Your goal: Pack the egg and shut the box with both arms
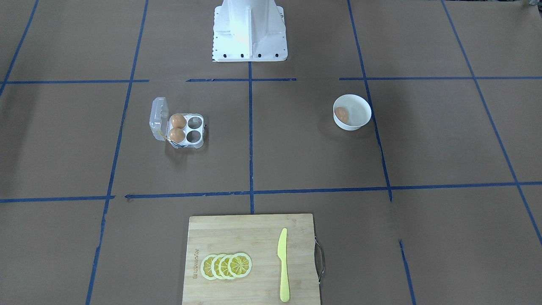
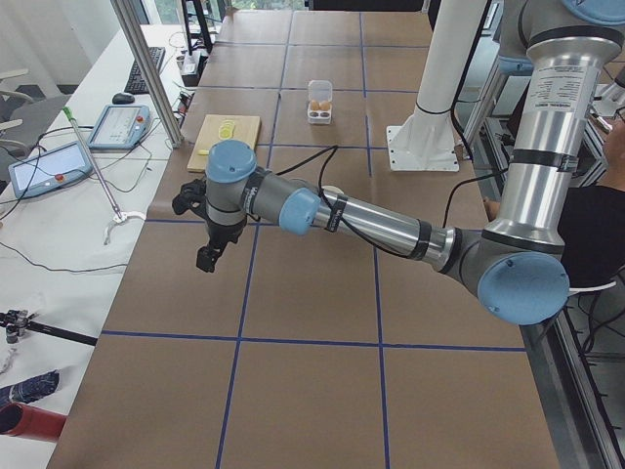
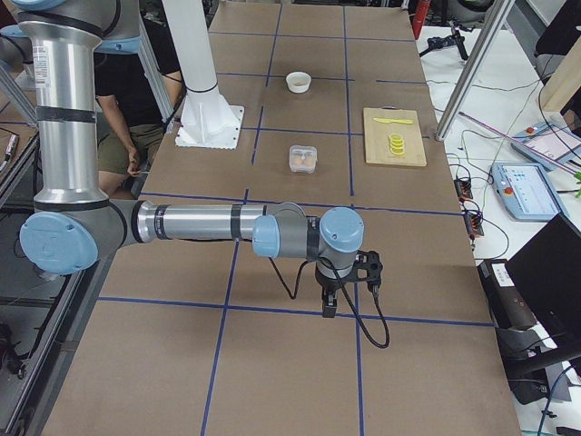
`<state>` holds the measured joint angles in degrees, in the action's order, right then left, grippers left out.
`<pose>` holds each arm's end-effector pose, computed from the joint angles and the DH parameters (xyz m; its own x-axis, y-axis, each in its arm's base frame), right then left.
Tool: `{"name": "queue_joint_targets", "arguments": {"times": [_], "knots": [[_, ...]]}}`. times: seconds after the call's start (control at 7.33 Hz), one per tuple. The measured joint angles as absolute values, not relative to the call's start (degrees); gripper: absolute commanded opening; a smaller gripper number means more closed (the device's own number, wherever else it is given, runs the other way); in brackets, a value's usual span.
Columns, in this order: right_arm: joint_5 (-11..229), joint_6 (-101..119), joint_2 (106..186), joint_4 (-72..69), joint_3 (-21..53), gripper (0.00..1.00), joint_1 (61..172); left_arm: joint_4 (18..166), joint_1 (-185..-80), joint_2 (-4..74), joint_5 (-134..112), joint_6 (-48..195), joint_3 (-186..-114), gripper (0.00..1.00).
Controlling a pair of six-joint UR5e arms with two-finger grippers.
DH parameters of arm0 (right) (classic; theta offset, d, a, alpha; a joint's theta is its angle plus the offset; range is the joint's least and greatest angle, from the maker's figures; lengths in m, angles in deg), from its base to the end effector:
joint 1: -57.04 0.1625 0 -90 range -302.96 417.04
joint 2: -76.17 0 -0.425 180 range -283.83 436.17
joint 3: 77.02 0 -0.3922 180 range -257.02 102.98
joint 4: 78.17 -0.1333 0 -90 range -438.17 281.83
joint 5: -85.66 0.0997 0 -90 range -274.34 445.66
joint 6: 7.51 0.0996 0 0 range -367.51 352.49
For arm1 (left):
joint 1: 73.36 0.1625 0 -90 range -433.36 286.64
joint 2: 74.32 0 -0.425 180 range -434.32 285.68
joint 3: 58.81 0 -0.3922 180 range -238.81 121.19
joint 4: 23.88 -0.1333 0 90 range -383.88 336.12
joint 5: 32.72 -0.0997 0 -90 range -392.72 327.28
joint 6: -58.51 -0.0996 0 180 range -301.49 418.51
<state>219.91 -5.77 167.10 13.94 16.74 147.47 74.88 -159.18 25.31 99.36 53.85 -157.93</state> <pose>0.0674 -0.4849 0.6382 0.7158 0.0270 0.6978 -0.0293 0.9995 -0.0086 -0.0252 -0.5684 0.4750 0.7100 0.4335 -0.5549 -0.1227 0.8522 0.5087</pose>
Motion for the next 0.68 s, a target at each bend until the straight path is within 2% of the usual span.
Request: {"name": "queue_joint_targets", "arguments": {"times": [0.27,0.68], "knots": [[220.01,-5.75,167.03,13.94,16.73,1.0,147.48,76.8,-154.65,26.44,98.94,60.6,-159.49,1.0],[220.37,-5.7,166.75,13.96,17.19,1.0,147.47,77.35,-143.08,26.17,95.97,82.56,-169.14,1.0]]}}
